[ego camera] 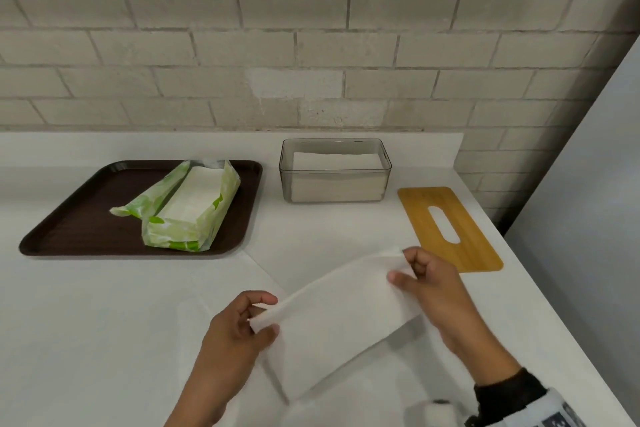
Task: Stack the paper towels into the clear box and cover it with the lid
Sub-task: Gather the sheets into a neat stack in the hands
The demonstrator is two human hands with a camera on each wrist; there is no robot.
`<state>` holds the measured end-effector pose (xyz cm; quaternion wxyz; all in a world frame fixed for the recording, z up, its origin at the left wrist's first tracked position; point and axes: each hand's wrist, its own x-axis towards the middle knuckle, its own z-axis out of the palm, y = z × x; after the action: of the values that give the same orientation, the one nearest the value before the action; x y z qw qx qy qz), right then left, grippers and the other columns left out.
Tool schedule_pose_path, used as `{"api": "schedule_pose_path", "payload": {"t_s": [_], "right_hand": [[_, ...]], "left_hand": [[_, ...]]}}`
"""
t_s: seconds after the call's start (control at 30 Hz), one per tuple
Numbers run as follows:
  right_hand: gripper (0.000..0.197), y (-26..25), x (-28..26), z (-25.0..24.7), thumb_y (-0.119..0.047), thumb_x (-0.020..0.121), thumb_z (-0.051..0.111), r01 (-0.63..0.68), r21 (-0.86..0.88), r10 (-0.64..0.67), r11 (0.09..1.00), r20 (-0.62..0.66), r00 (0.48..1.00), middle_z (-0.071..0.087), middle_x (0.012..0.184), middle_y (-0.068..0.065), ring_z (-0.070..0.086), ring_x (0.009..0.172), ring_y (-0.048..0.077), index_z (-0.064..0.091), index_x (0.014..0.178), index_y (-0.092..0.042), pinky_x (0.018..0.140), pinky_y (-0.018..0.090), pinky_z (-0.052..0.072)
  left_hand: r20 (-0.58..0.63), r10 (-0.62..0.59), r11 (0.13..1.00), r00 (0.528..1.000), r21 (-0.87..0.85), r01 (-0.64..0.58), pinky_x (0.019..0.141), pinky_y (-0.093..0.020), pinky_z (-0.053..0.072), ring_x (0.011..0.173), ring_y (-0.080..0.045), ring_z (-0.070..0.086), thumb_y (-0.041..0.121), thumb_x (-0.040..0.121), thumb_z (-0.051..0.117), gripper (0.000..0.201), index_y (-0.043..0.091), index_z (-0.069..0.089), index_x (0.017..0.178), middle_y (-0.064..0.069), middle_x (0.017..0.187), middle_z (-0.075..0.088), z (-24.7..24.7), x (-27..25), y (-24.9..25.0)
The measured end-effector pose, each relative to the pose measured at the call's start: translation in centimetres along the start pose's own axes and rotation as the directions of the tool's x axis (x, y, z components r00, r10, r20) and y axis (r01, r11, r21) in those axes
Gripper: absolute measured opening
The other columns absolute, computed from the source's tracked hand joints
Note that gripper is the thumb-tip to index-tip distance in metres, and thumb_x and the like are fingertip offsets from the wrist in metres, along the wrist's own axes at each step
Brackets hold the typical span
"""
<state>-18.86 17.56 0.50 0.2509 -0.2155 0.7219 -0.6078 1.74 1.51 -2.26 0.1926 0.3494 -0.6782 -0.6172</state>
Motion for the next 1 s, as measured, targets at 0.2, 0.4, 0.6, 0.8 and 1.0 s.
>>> {"api": "schedule_pose_path", "payload": {"t_s": [0.2,0.4,0.6,0.8,1.0], "right_hand": [[0.021,-7.1,2.0,4.4,-0.007,0.081,0.069,0.341,-0.277,-0.154,0.899,0.528,0.835,0.067,0.079,-0.013,0.063,0.080,0.004,0.066,0.076,-0.027,0.074,0.015,0.048],[0.008,-7.7,4.3,12.8,-0.022,0.087,0.065,0.381,-0.165,-0.213,0.910,0.602,0.770,0.066,0.096,-0.003,0.059,0.089,0.006,0.065,0.094,-0.024,0.084,0.017,0.046],[0.053,-1.7,8.3,18.3,-0.040,0.087,0.061,0.224,-0.780,0.195,0.584,0.403,0.894,0.054,0.121,0.011,0.052,0.107,0.028,0.050,0.120,0.001,0.089,0.034,0.041],[0.074,0.7,8.5,20.6,-0.041,0.079,0.071,0.260,-0.913,0.284,0.315,0.352,0.892,0.047,0.133,0.011,0.046,0.123,0.031,0.037,0.132,-0.002,0.101,0.038,0.040],[0.069,1.2,10.8,14.2,-0.032,0.076,0.076,0.085,-0.915,0.292,0.394,0.213,0.932,0.053,0.131,0.013,0.052,0.120,0.028,0.044,0.128,0.000,0.092,0.029,0.043]], "left_hand": [[0.250,-0.048,0.986,0.967,0.167,0.006,0.077,-0.026,0.054,0.076,-0.011,0.069,0.015,0.082,0.072,0.023,0.030,0.068,0.098,0.005,0.095,0.073,-0.4,-1.7,1.1],[-0.109,-0.141,0.987,0.984,-0.086,0.132,0.078,-0.036,0.055,0.087,-0.019,0.071,0.026,0.088,0.063,0.020,0.016,0.067,0.105,0.002,0.093,0.075,-1.1,-2.3,0.8],[-0.351,-0.216,0.958,0.911,-0.255,0.129,0.065,-0.029,0.049,0.085,-0.020,0.070,0.016,0.090,0.062,0.010,0.015,0.068,0.098,-0.001,0.089,0.076,-5.1,-4.3,-1.6],[-0.419,-0.231,0.950,0.878,-0.292,0.110,0.072,-0.037,0.052,0.085,-0.029,0.069,0.012,0.089,0.061,0.010,0.009,0.068,0.096,-0.008,0.087,0.075,-7.4,-5.4,-3.2],[-0.404,-0.229,0.941,0.886,-0.324,0.096,0.087,-0.045,0.051,0.091,-0.032,0.068,0.011,0.091,0.058,0.013,0.007,0.067,0.100,-0.011,0.093,0.074,-8.0,-5.0,-3.7]]}}
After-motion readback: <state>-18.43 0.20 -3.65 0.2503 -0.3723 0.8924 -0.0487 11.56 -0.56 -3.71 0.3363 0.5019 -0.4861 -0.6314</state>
